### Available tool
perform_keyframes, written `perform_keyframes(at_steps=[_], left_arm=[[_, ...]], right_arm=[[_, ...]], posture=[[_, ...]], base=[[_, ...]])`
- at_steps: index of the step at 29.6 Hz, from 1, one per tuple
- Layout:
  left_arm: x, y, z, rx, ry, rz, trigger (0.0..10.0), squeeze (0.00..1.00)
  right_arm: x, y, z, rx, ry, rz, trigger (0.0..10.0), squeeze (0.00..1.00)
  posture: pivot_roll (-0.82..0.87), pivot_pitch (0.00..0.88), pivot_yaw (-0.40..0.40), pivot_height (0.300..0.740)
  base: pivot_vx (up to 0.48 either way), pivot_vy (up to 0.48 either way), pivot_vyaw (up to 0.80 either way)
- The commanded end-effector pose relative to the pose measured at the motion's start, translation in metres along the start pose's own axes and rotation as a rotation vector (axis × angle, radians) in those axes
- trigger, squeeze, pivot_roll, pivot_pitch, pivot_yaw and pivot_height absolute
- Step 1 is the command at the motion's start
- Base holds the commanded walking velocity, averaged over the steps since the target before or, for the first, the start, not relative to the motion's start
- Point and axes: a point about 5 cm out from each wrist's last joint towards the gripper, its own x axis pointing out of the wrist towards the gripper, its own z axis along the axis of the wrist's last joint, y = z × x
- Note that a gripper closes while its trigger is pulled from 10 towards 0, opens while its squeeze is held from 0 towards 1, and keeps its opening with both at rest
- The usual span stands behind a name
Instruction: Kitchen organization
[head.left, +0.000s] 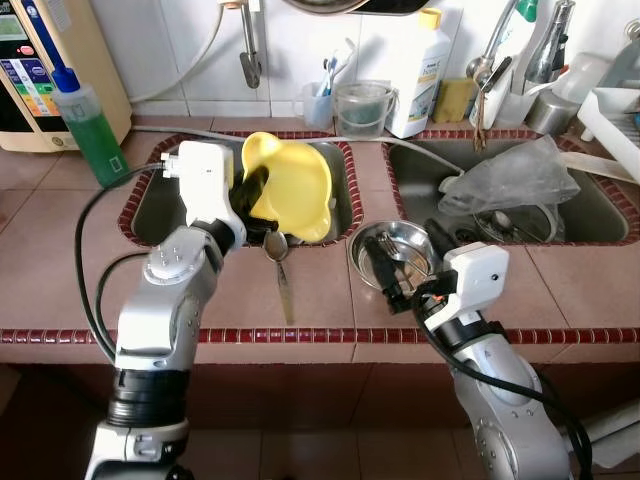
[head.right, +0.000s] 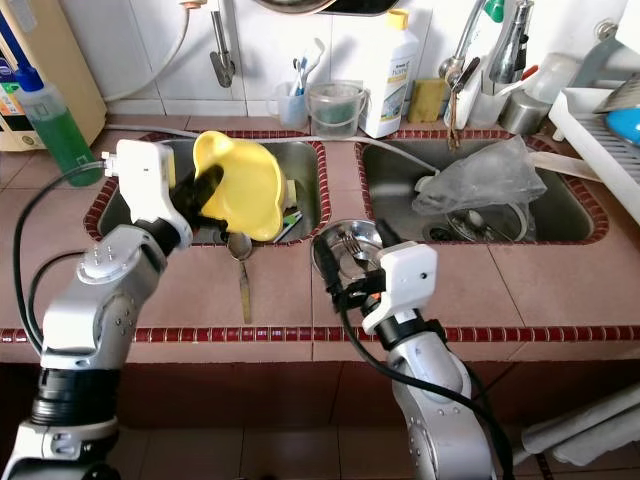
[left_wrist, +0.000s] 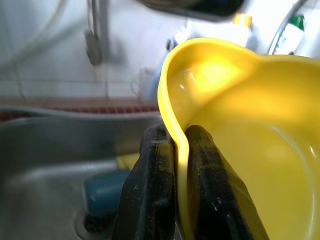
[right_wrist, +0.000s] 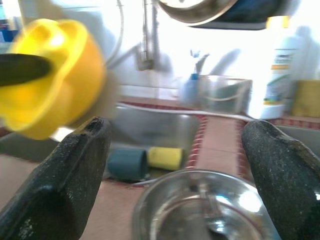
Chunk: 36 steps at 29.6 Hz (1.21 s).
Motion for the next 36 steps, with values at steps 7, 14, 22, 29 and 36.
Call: perform_keyframes(at_steps=[7, 14, 22, 29, 36], left_arm=[[-0.015, 0.002, -0.012, 0.069, -0.152, 0.069, 10.0, 0.0], [-0.019, 0.008, -0.021, 0.092, -0.164, 0.101, 10.0, 0.0], [-0.02, 0.012, -0.025, 0.086, -0.183, 0.125, 10.0, 0.0], [-0.018, 0.012, -0.023, 0.064, -0.197, 0.126, 10.0, 0.0], [-0.018, 0.013, -0.023, 0.055, -0.194, 0.13, 10.0, 0.0]], right_arm=[[0.011, -0.02, 0.0, -0.058, -0.073, -0.169, 10.0, 0.0], [0.015, -0.031, -0.002, -0.151, -0.091, -0.244, 10.0, 0.0], [0.019, -0.035, -0.01, -0.186, -0.091, -0.269, 10.0, 0.0], [0.024, -0.034, -0.012, -0.198, -0.097, -0.253, 10.0, 0.0], [0.024, -0.033, -0.013, -0.198, -0.099, -0.237, 10.0, 0.0]], posture=[[-0.07, 0.027, 0.017, 0.74], [-0.07, 0.001, 0.02, 0.74], [-0.07, 0.0, 0.014, 0.74], [-0.07, 0.0, 0.008, 0.74], [-0.07, 0.0, 0.005, 0.74]], base=[[0.0, 0.0, 0.0], [0.0, 0.0, 0.0], [0.0, 0.0, 0.0], [0.0, 0.0, 0.0], [0.123, 0.0, 0.0]])
